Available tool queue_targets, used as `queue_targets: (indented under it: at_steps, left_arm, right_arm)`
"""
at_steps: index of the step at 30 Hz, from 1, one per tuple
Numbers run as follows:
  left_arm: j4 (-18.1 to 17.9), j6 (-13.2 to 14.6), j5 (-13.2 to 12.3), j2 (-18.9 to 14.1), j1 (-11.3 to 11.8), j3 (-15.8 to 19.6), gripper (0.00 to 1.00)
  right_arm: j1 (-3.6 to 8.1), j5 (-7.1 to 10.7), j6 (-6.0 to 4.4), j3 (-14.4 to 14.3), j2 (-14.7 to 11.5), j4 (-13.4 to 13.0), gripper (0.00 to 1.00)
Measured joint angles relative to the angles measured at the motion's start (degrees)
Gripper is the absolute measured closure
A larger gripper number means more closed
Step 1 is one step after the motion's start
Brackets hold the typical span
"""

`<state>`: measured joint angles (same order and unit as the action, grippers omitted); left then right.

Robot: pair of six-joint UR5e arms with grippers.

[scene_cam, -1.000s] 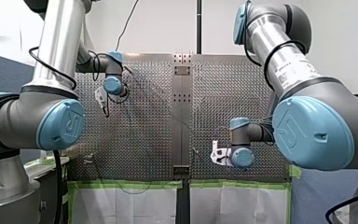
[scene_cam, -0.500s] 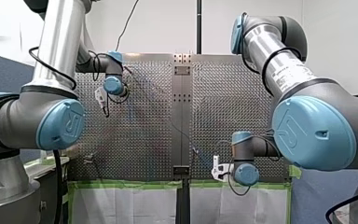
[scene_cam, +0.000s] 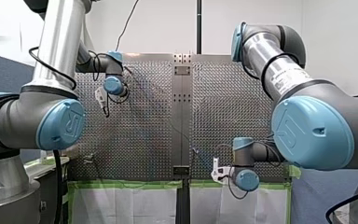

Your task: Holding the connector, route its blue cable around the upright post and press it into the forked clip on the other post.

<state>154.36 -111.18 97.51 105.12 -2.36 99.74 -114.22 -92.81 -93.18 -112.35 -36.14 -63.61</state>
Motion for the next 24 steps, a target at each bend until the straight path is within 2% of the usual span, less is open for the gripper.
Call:
queue_targets:
  at_steps: [7,17,24]
  left_arm:
    - [0.15,0.00,0.01,0.01,-0.25,-0.01,0.03]
    - [1.12,0.00,0.07,-0.04,-1.15,0.00,0.03]
    - [2.49,-0.82,-0.59,-0.06,-2.06,0.00,0.01]
  right_arm:
    - [0.06,0.64,0.45,2.74,1.53,0.66,1.00]
    - [0.09,2.92,0.61,3.14,1.83,-0.74,1.00]
    - [0.02,3.30,0.68,3.20,1.95,-0.70,1.00]
